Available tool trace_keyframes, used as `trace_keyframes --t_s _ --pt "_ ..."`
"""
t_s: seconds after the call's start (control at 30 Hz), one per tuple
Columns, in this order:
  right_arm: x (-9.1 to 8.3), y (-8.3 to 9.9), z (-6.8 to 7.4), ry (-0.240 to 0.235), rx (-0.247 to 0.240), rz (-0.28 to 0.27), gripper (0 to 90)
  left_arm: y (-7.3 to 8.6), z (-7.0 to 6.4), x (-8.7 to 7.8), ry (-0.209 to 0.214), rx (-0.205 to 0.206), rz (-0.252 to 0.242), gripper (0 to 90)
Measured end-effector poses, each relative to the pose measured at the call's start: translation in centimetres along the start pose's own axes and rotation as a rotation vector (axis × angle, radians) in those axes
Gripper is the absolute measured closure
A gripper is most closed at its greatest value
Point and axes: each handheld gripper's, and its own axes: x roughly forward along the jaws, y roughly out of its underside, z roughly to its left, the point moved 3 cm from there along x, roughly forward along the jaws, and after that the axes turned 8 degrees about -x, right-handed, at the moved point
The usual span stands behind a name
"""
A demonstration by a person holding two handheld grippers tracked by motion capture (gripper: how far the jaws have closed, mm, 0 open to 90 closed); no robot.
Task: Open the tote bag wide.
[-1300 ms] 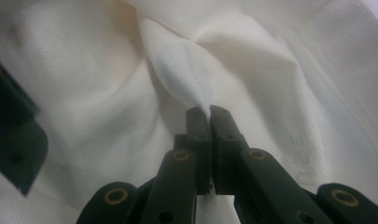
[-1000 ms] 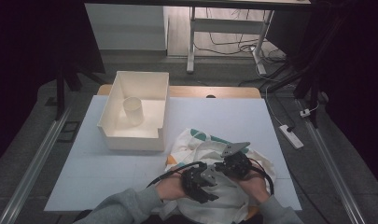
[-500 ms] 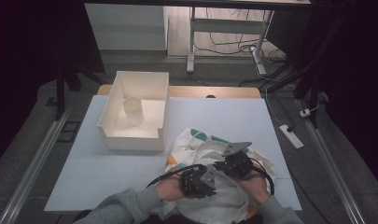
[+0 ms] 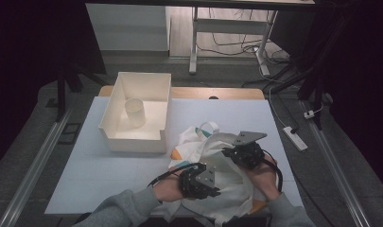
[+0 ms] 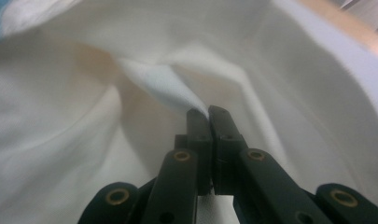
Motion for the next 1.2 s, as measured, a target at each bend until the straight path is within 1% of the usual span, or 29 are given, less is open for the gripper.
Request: trace_keyframes --t_s 0.03,0.07,0.1,0.13,0.17,0.2,0.23,0.33,0.37,0.4,0.43,0.5,0.53,0.57,0.6,0.63,0.67,0.7,0.73,0.77,0.83,0.87,0.9,0.93,0.97,1.03,1.07,1.2 --pt "-0.4 -0.3 -0.3 0.01 0.003 -0.012 88.3 -0.2 -0.3 -0.7 0.002 0.011 -0.01 87.3" --pt "-0.7 -0.7 -0.6 0.016 0.007 -0.026 88.3 -0.2 -0.3 -0.7 0.002 0.011 -0.01 87.3" --pt "-1.1 -1.0 -0.8 0.022 0.009 -0.036 88.3 -0.5 -0.6 -1.3 -0.004 0.025 -0.025 87.3" --pt "-1.4 -1.3 -1.1 0.029 0.01 -0.048 88.3 -0.5 -0.6 -1.3 -0.004 0.025 -0.025 87.3" --pt "-1.6 -1.7 -1.4 0.038 0.013 -0.06 88.3 -0.6 -0.7 -1.6 -0.008 0.031 -0.036 87.3" --pt "-1.6 -1.7 -1.4 0.038 0.013 -0.06 88.3 -0.7 -0.8 -1.8 -0.011 0.035 -0.042 87.3" --pt "-2.0 -2.2 -2.0 0.053 0.023 -0.078 88.3 -0.8 -0.9 -2.0 -0.01 0.041 -0.046 87.3" --pt "-1.7 -2.4 -3.1 0.06 0.042 -0.091 88.3 -0.9 -0.9 -2.4 -0.015 0.049 -0.051 87.3" --pt "-1.7 -2.4 -3.1 0.06 0.042 -0.091 88.3 -0.9 -0.9 -2.4 -0.016 0.043 -0.054 87.3" --pt "-1.4 -2.3 -3.6 0.065 0.053 -0.087 88.4 -0.8 -0.7 -2.4 -0.019 0.041 -0.048 87.2" --pt "-0.6 -1.8 -4.4 0.068 0.074 -0.071 88.3 -0.8 -0.6 -2.3 -0.02 0.034 -0.047 87.2" --pt "0.3 -1.4 -5.1 0.051 0.1 -0.062 88.3 -0.7 -0.3 -2.1 -0.02 0.025 -0.041 87.2" --pt "0.3 -1.4 -5.1 0.051 0.1 -0.062 88.3 -0.6 -0.2 -2.0 -0.014 0.019 -0.041 87.2" --pt "1.2 -1.0 -5.5 0.05 0.11 -0.041 88.3 -0.6 -0.1 -1.9 -0.012 0.016 -0.042 87.1" --pt "1.6 -0.8 -5.8 0.048 0.114 -0.032 88.3 -0.5 0.0 -1.8 -0.012 0.013 -0.042 87.1" --pt "1.6 -0.8 -5.8 0.048 0.114 -0.032 88.3 -0.5 0.1 -1.8 -0.011 0.012 -0.041 87.1" --pt "2.4 -0.3 -6.2 0.039 0.127 -0.016 88.3 -0.5 0.2 -1.8 -0.009 0.008 -0.042 87.0" --pt "2.4 -0.3 -6.2 0.039 0.127 -0.016 88.3 -0.5 0.3 -1.7 -0.008 0.005 -0.041 87.0" --pt "3.2 0.1 -6.5 0.031 0.134 -0.002 88.3 -0.4 0.4 -1.7 -0.008 0.003 -0.036 87.0" --pt "3.2 0.1 -6.5 0.031 0.134 -0.002 88.3 -0.4 0.4 -1.6 -0.007 0.0 -0.032 87.0" --pt "4.2 0.6 -6.9 0.03 0.138 0.014 88.3 -0.3 0.5 -1.5 -0.008 -0.003 -0.029 86.8" --pt "4.2 0.6 -6.9 0.03 0.138 0.014 88.3 -0.3 0.6 -1.4 -0.008 -0.006 -0.027 86.8" --pt "4.9 0.7 -7.0 0.022 0.14 0.023 88.3 -0.3 0.7 -1.3 -0.008 -0.007 -0.023 86.7" --pt "4.9 0.7 -7.0 0.022 0.14 0.023 88.3 -0.2 0.8 -1.2 -0.005 -0.011 -0.019 86.7" --pt "5.5 0.9 -6.9 0.019 0.133 0.042 88.3 -0.2 0.9 -1.1 -0.001 -0.018 -0.016 86.7" --pt "5.8 1.0 -6.9 0.017 0.128 0.051 88.3 -0.1 1.0 -1.0 0.004 -0.026 -0.006 86.7" --pt "6.2 1.3 -6.8 0.012 0.136 0.06 88.3 0.0 1.0 -0.9 0.005 -0.027 -0.005 86.7" --pt "6.6 1.5 -6.9 0.006 0.142 0.064 88.3 0.1 1.2 -0.7 0.007 -0.032 -0.003 86.6"
